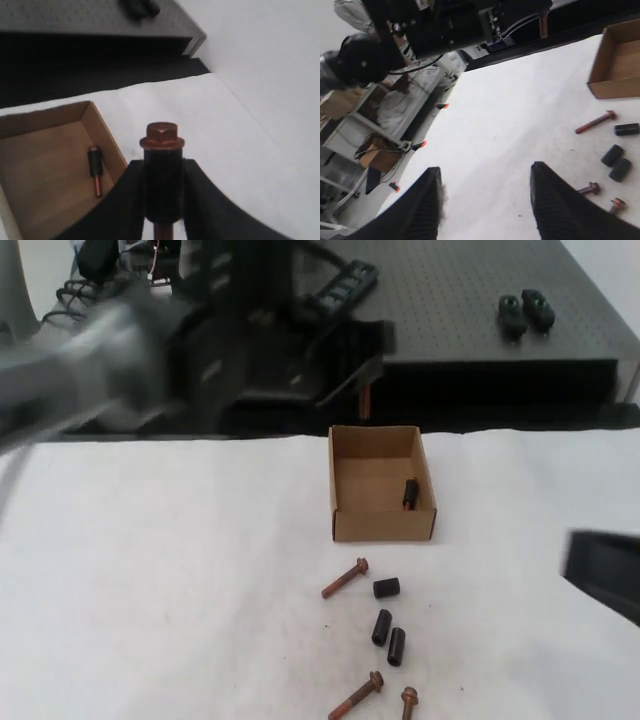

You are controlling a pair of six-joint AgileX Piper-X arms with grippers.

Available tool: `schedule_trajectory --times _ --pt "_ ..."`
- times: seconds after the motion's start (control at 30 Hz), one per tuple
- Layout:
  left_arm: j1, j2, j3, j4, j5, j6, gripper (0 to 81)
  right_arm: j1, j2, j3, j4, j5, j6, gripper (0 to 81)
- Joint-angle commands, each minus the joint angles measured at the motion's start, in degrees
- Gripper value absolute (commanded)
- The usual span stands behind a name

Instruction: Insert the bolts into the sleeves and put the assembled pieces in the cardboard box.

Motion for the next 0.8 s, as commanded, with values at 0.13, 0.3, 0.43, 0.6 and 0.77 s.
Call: schedule_trajectory --times 0.13,0.3,0.43,0.6,0.77 --pt "-1.0 32.5 -44.6 36.7 -6.3 4.1 0.7 -0.3 -3.8 -0.4 4.3 4.4 3.3 40.2" --pt "-2.5 45.0 -61.4 48.7 -9.2 8.4 0.7 -0.3 -3.8 -0.4 4.3 4.4 4.9 40.2" --pt "-3.9 49.4 -65.4 53.1 -13.3 12.6 0.7 -0.3 -3.8 -0.4 4.3 4.3 4.9 40.2" --pt "-4.5 50.8 -65.4 54.0 -16.3 14.4 6.2 -0.3 -3.8 -0.4 4.3 4.3 4.9 40.2" --pt "-4.3 50.1 -65.6 54.9 -16.0 14.0 34.6 -0.3 -2.8 -0.4 5.2 5.4 4.9 40.2"
